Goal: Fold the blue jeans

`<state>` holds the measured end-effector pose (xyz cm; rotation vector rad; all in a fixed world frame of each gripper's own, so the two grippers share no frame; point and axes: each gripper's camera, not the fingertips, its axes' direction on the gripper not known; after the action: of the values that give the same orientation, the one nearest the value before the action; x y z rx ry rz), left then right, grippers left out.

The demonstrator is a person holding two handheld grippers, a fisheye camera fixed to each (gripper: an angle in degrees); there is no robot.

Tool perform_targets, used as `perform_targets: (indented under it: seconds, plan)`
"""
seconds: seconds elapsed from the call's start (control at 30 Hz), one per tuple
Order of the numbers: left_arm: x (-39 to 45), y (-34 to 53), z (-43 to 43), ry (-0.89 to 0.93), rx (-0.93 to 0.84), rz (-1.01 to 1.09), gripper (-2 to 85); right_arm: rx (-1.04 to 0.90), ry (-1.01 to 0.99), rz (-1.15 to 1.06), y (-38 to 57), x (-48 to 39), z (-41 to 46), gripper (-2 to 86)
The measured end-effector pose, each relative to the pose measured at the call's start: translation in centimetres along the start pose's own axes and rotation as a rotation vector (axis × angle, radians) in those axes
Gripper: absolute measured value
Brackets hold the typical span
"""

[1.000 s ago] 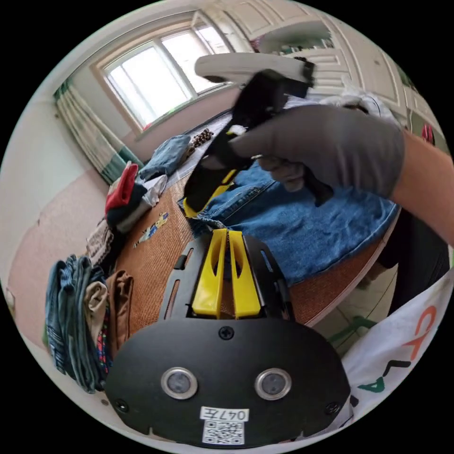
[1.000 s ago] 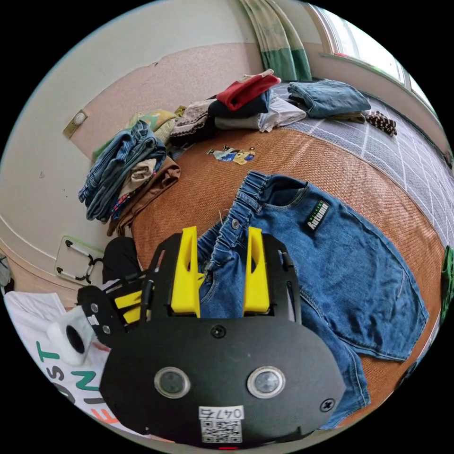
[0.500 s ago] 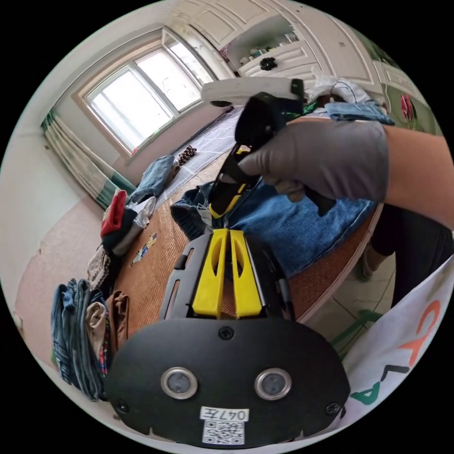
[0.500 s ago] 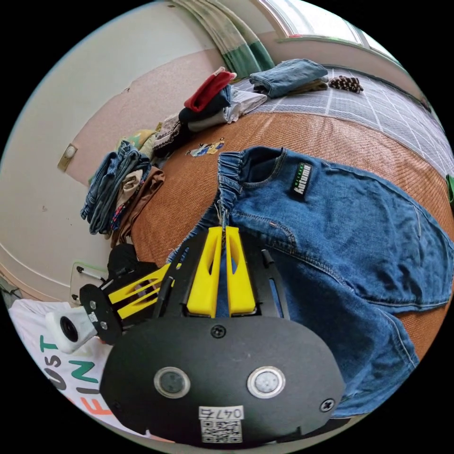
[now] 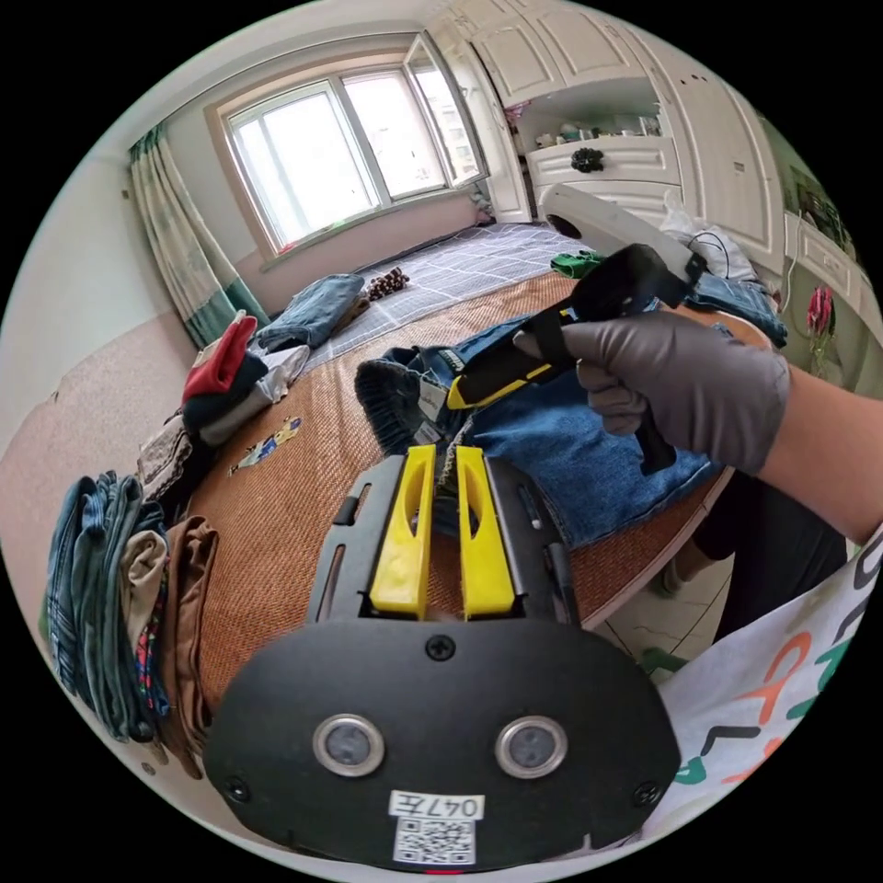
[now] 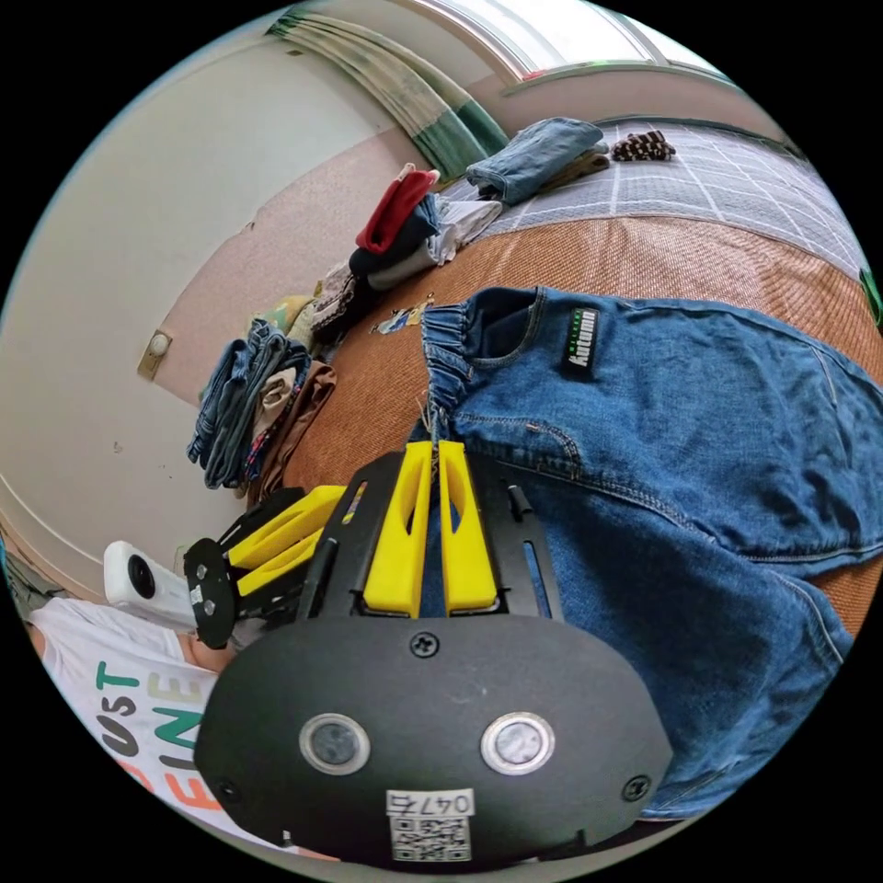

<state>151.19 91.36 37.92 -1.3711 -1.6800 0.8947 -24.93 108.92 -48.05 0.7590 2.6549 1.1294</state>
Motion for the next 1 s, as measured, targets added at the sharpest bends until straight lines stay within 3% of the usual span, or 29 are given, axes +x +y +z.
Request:
perform_targets:
  seconds: [0.23, 0.47, 1.0]
  plan:
    - [-1.5, 2.9, 6.8, 0.103, -0.117, -0.041, 7.0, 0.028, 0.009, 0.019, 0.9, 0.2, 0.8, -0.9]
    - [-3.2, 7.3, 10.9, 0.217, -0.090, -0.117, 4.3, 0.050, 0.021, 0.020, 1.5, 0.1, 1.1, -0.9]
    - [0.3, 14.8, 18.8, 0.253, -0.081, -0.132, 0.9, 0.053, 0.037, 0.010, 0.7, -1.2, 1.7, -0.9]
